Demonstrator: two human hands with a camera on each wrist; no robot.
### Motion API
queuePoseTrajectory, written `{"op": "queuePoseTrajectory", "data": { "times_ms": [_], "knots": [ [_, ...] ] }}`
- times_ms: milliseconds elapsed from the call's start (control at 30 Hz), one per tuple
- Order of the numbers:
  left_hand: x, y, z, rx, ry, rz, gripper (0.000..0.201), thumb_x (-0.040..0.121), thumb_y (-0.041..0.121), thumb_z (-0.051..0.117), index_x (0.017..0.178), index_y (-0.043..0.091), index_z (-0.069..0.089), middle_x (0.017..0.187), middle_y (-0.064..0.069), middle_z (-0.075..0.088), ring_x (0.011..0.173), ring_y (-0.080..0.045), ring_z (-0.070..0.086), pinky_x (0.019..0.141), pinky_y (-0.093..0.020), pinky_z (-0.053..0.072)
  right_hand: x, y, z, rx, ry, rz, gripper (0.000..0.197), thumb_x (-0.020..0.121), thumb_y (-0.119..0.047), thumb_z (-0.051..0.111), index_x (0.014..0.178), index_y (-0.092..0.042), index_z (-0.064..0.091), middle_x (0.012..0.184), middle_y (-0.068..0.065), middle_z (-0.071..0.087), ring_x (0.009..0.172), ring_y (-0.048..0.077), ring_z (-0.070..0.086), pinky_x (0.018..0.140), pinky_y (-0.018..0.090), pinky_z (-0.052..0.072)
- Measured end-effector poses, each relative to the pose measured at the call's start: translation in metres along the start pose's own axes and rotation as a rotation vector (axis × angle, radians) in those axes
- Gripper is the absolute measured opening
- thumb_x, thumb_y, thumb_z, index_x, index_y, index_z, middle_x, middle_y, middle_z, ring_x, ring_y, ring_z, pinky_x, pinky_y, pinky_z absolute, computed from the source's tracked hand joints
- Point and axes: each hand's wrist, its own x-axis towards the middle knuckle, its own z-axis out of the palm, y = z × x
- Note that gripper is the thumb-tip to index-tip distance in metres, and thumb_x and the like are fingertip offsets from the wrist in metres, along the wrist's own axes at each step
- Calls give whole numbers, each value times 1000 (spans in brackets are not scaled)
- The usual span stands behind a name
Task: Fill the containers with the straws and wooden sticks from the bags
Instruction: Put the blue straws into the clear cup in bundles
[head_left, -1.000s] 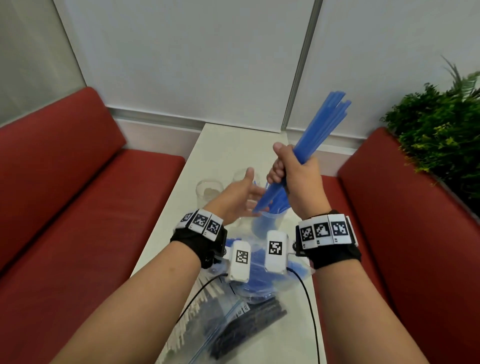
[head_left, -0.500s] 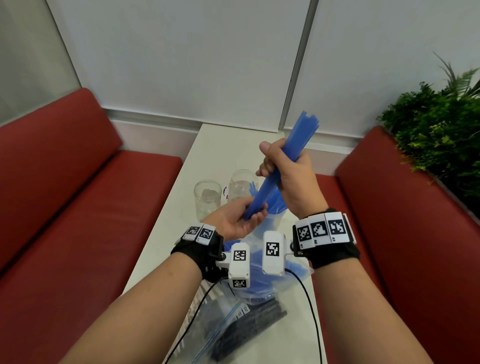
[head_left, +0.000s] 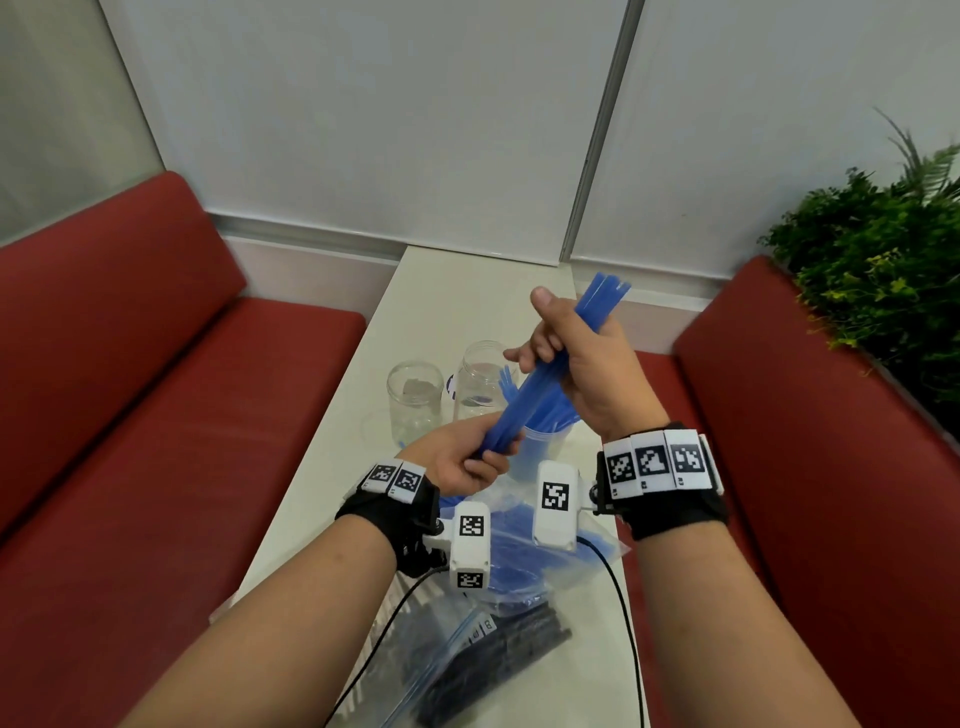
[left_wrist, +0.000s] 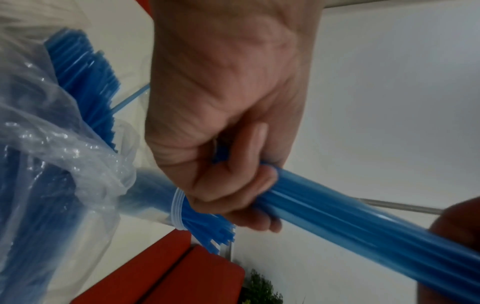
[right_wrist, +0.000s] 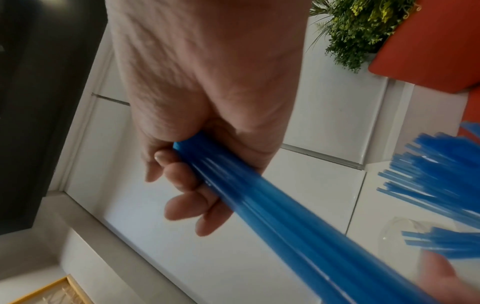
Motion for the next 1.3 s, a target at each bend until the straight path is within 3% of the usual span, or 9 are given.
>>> {"op": "queuePoseTrajectory", "data": {
  "times_ms": [233, 333, 433, 600, 733, 833, 900, 1000, 1300],
  "knots": [
    [15, 5, -12, -128, 59, 101, 19, 93, 23, 59, 81, 9, 55, 61, -2, 51, 37, -5, 33, 28, -13, 20, 5, 4, -27, -161, -39, 153, 36, 93, -36, 71, 65, -18, 59, 84, 16, 72, 101, 32, 74, 93, 39, 55],
    [24, 8, -14, -155, 83, 182, 18, 95, 22, 57, 84, 10, 51, 60, -2, 49, 37, -5, 32, 27, -14, 20, 10, 4, -36, -349, -48, 225, 29, 92, -38, 71, 73, -16, 69, 97, 15, 76, 99, 22, 74, 82, 31, 59],
    [34, 8, -21, -147, 138, 256, 16, 94, 23, 60, 89, 12, 50, 59, 0, 45, 39, -5, 30, 29, -14, 20, 13, 6, -45, -392, -68, 350, 25, 90, -35, 73, 83, -11, 75, 97, 13, 76, 91, 28, 76, 74, 31, 63],
    [48, 6, -41, -86, 317, 266, 27, 102, 25, 48, 93, 2, 60, 75, -9, 58, 57, -13, 50, 47, -18, 42, 23, 15, -62, -377, 80, 367, 20, 93, -25, 71, 86, -6, 73, 97, 16, 75, 78, 36, 76, 69, 29, 64],
    [56, 10, -55, 270, 498, 278, 21, 99, 11, 49, 87, -1, 62, 75, -11, 57, 62, -18, 54, 56, -23, 45, 44, 27, -83, -528, 275, 342, 18, 91, -23, 68, 77, -12, 71, 90, 11, 75, 65, 28, 75, 54, 19, 55],
    [67, 5, -64, 777, 566, 260, 14, 90, -1, 55, 86, -8, 67, 77, -16, 62, 63, -23, 57, 60, -30, 53, 57, 49, -90, -614, 315, 358, 18, 88, -23, 68, 74, -11, 71, 84, 11, 73, 61, 26, 75, 50, 21, 54],
    [74, -5, -70, 1152, 495, 287, 22, 86, -5, 54, 92, -4, 75, 90, -15, 72, 82, -25, 66, 80, -29, 53, 60, 69, -90, -619, 318, 391, 17, 86, -21, 69, 76, -7, 71, 83, 12, 73, 61, 26, 75, 54, 26, 59],
    [80, -22, -74, 1521, 329, 271, 28, 82, -2, 57, 95, 9, 78, 100, -6, 75, 95, -20, 67, 86, -22, 47, 59, 98, -90, -608, 357, 442, 13, 84, -17, 69, 73, -10, 69, 81, 13, 73, 58, 27, 74, 59, 32, 62],
    [92, -39, -94, 1816, 220, 226, 19, 87, 20, 61, 105, 20, 67, 108, -3, 66, 98, -24, 62, 90, -35, 50, 69, 117, -100, -614, 495, 381, 21, 89, -19, 65, 93, 2, 68, 86, 14, 74, 55, 23, 73, 67, 41, 64]
  ]
}}
